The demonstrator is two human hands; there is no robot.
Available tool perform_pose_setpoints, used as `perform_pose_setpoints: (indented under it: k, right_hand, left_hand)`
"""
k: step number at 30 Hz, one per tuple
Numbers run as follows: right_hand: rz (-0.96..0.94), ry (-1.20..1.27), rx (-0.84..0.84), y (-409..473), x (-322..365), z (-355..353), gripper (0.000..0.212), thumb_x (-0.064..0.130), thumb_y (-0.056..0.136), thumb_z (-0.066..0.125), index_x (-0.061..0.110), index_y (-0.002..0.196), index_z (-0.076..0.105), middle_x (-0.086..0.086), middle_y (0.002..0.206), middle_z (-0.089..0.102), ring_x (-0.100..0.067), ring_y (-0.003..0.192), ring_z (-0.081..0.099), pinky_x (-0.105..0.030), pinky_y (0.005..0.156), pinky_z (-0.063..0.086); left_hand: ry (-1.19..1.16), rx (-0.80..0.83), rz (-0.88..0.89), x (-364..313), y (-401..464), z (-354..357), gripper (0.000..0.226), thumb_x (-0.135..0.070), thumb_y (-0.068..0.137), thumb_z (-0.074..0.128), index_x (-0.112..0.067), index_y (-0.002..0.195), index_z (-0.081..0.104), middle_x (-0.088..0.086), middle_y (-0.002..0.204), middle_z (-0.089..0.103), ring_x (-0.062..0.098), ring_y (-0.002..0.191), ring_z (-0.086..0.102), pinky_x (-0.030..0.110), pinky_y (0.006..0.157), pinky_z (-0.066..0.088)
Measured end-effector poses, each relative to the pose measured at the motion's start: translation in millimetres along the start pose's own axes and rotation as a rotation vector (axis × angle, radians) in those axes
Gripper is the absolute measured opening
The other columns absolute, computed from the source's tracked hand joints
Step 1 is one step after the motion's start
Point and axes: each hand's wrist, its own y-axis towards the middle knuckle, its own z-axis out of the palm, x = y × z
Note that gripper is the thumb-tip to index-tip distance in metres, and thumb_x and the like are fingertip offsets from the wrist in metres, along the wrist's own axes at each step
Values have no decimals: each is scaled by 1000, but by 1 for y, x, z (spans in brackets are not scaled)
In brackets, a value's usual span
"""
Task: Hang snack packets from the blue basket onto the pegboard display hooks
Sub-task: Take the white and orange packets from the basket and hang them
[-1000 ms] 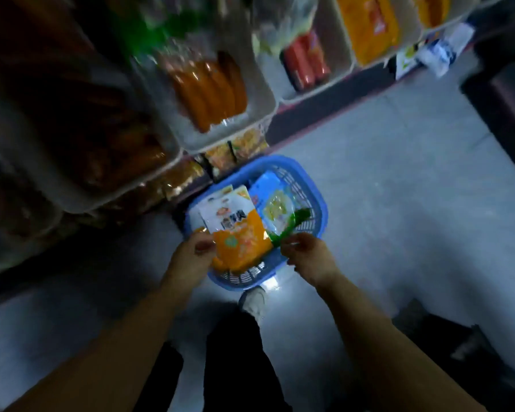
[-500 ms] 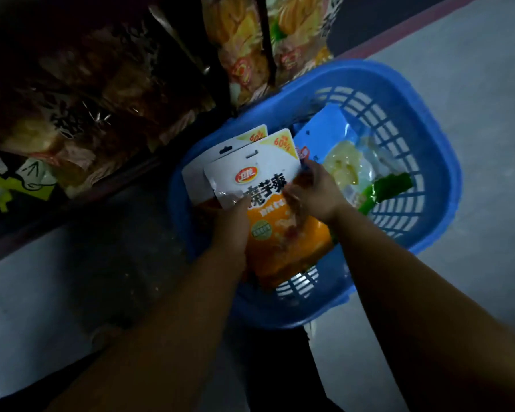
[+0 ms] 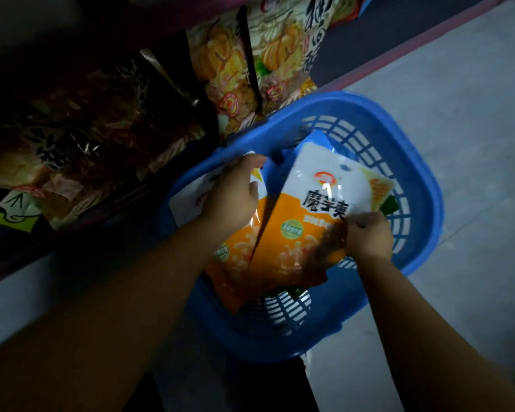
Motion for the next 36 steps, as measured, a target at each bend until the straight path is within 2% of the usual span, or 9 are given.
perform_pose_setpoints:
  k: [5,8,10,12,15,19,26,33,36]
  right_hand:
    - [140,115,-68,17,-13,-8,21,9,88,56,0,106,64,-22,100,67,-35,96,65,-32,70,46]
    - [181,188,-33,23,-14,-8,21,7,88,58,1,107,64,-20,100,68,-31,91,65,-36,72,53]
    - [182,212,-7,24,-14,-10,19,6,88,59,-2,105,63,-20,95,67,-29,83,64,-32,65,49]
    - [178,257,53,22,-15,-12,18,5,89,60,-4,104,62,-18,90,65,-27,79,62,-28,59,47]
    - [170,280,106,17,-17,-15,24,13,93,59,-5,107,59,-19,97,63,-25,88,59,-28,61,44]
    - [160,291,90,11,-13,-17,26,14,94,57,-7,108,58,-21,100,61,-26,88,56,-29,65,45]
    - [144,270,74,9,-10,-13,26,16,94,58,-5,110,60,-21,105,63,-27,94,58,-34,73,46]
    - [39,571,104,-17,1,-11,23,6,92,58,0,114,60,-14,110,67,-23,100,64,-32,86,51]
    - [-118,701,209,-47,18,-31,12,6,94,55,10,100,65,7,83,74,-2,75,68,-16,68,53]
  left_hand:
    - [783,482,282,-3,51,9,56,-7,90,51,-7,142,30,11,146,36,26,139,26,31,110,21]
    - [1289,571,428,-10,60,12,37,-18,94,48,-10,129,48,10,134,46,28,129,34,33,106,25]
    - [1366,553,531,-17,63,10,28,-15,93,49,-13,119,58,6,122,56,27,119,43,33,105,25]
    - [1281,596,567,-28,65,-1,28,-18,86,62,-17,114,60,1,115,61,24,113,51,35,101,29]
    - [662,528,491,-34,63,-30,28,-20,76,76,-20,102,66,-3,102,63,22,102,58,30,79,42]
    - [-222,399,9,-33,31,-47,57,-17,70,81,-20,120,54,-4,94,63,13,85,62,35,79,52]
    - [511,526,-152,21,-32,-59,31,-9,73,72,-11,100,56,8,109,65,25,98,62,32,77,49]
    - [-444,176,-350,17,-39,-57,17,-10,80,72,-9,96,70,3,91,71,18,84,66,28,75,50]
    - [-632,145,-325,-10,-59,-68,17,-10,82,68,-10,99,70,4,95,74,17,90,68,28,81,54]
